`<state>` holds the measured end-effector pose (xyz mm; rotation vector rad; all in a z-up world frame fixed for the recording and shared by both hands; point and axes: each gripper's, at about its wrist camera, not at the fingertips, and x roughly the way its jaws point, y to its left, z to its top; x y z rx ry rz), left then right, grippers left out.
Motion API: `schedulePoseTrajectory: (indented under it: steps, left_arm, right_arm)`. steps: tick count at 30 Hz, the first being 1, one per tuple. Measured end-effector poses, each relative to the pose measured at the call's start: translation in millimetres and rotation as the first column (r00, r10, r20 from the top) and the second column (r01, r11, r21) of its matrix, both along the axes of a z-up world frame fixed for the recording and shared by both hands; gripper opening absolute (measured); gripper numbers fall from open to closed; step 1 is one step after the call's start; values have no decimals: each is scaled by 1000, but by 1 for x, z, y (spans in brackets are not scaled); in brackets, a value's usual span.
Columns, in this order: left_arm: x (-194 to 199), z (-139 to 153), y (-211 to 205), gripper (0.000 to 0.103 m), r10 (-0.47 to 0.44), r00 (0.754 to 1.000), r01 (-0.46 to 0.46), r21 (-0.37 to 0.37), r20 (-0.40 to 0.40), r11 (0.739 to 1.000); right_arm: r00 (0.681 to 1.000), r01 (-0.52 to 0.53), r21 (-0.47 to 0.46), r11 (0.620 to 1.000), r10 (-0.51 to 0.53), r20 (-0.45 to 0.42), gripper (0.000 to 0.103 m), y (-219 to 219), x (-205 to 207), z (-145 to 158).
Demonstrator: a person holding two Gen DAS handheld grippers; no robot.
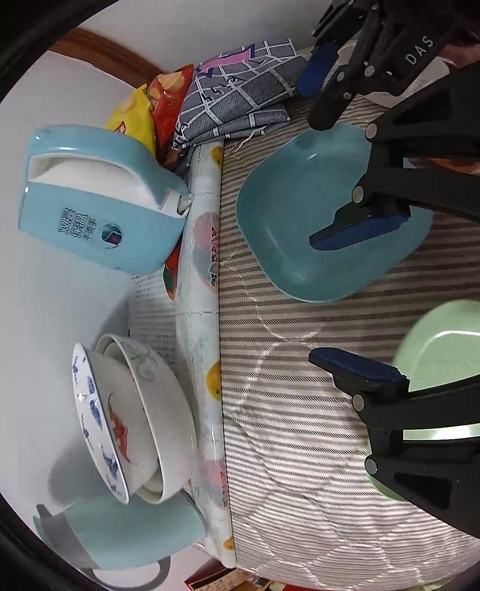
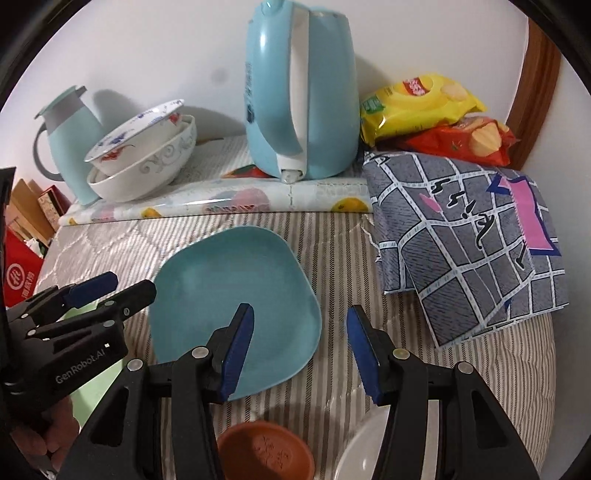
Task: Organize plates and bowls
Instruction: 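Move both grippers to the light-blue plate rim and close them, then lift the light-blue plate and carry it over the green plate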
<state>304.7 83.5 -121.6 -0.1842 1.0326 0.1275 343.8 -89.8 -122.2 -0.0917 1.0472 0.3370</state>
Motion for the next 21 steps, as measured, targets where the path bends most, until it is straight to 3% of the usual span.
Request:
schedulePoseTrajectory:
  steps: [8, 16, 21]
  left_arm:
    - [20, -19, -2, 51, 0, 999, -1, -4, -33, 1000]
    - [32, -40, -4, 26, -5, 997, 3, -21, -78, 1000]
    - [35, -40, -6, 19, 2, 998, -3, -7, -58, 1000]
  right_arm:
    - [998, -4, -9, 1000, 3, -55, 36, 6, 16, -19]
    - [994, -11, -45, 999, 6, -113, 24, 18, 29, -43]
    - [993, -8, -73, 997, -1, -116, 13, 20, 32, -53]
